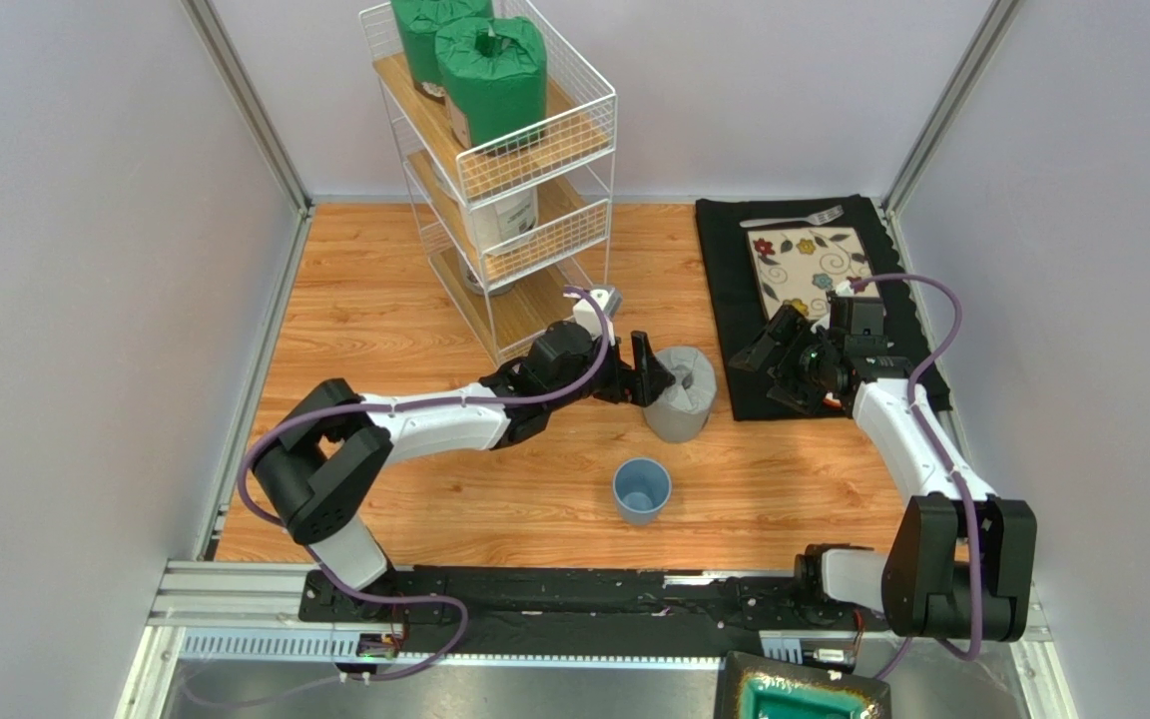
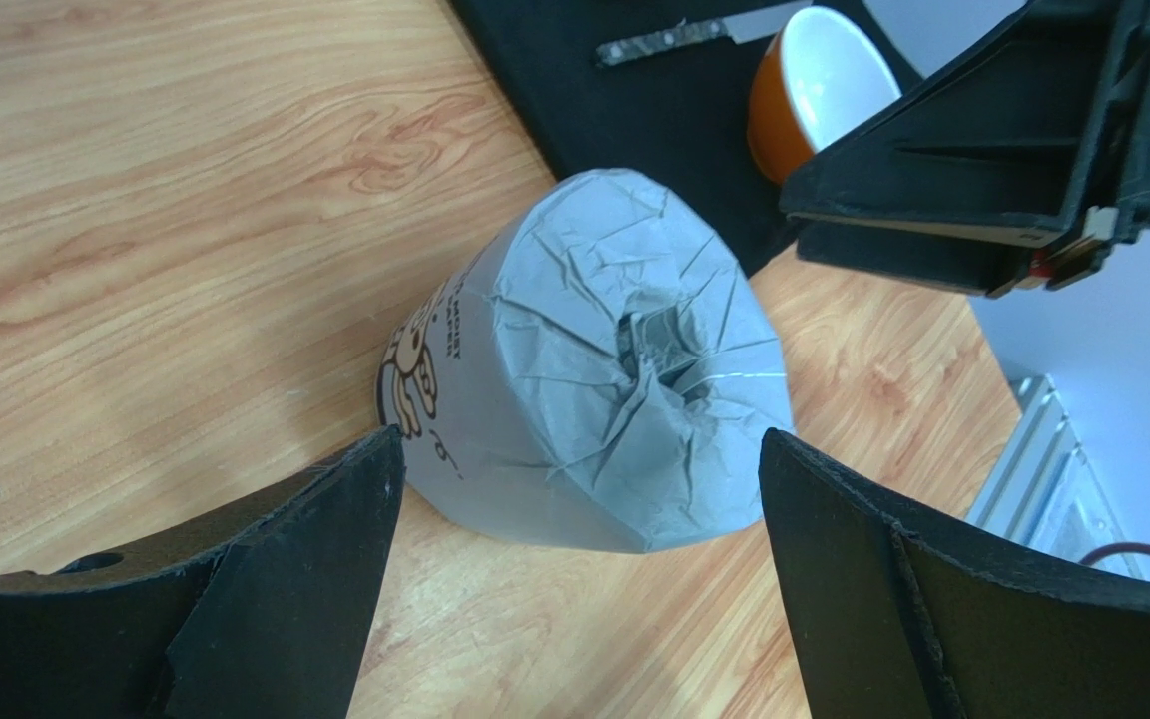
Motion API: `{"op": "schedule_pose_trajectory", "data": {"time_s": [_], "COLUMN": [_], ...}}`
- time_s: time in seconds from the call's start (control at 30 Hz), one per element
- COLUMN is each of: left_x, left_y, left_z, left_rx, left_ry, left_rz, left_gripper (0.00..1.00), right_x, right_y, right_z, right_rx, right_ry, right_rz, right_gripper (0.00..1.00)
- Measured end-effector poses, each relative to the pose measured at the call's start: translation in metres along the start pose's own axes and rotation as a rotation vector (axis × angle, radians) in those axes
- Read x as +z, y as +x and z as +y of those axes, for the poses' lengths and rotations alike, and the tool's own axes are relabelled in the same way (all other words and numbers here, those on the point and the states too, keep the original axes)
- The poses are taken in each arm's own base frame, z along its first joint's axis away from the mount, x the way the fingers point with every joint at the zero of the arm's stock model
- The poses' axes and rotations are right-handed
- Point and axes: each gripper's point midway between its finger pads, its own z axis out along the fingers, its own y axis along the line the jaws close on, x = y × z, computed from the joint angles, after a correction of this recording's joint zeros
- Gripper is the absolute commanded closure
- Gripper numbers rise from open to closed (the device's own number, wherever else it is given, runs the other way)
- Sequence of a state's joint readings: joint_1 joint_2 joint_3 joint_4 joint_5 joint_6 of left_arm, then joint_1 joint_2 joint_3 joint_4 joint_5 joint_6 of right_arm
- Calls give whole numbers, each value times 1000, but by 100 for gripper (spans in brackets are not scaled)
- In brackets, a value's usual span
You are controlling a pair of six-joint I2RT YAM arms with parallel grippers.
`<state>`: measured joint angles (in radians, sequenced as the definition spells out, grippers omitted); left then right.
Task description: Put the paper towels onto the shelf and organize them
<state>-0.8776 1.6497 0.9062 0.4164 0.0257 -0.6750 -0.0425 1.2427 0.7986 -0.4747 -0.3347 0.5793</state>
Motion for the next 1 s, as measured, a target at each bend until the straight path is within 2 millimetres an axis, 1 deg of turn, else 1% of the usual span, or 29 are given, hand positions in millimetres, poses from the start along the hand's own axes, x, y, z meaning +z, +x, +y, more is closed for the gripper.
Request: {"op": "schedule_pose_trajectory", "data": {"time_s": [0.2,0.57,0.8,0.9,1.0], "left_x": [6,27,34,36,37], "left_y": [8,10,20,23,22], "left_z": [6,11,19,21,20], "left_rx": [24,29,33,31,32], "left_ry": [-14,-31,-54,-58,-57], "left_rz": [25,36,64,71,69], "left_gripper": [4,4,4,7,12], "right_x": [3,4,4,5,6], "right_y": [1,2,2,3,3], "right_z": [-2,-3,-4,-4,-5], "right_rx": [4,5,6,8,8], "right_ry": [7,10,12,14,15], "right_rz": [10,13,16,19,21], "right_gripper": [14,14,14,14,14]}}
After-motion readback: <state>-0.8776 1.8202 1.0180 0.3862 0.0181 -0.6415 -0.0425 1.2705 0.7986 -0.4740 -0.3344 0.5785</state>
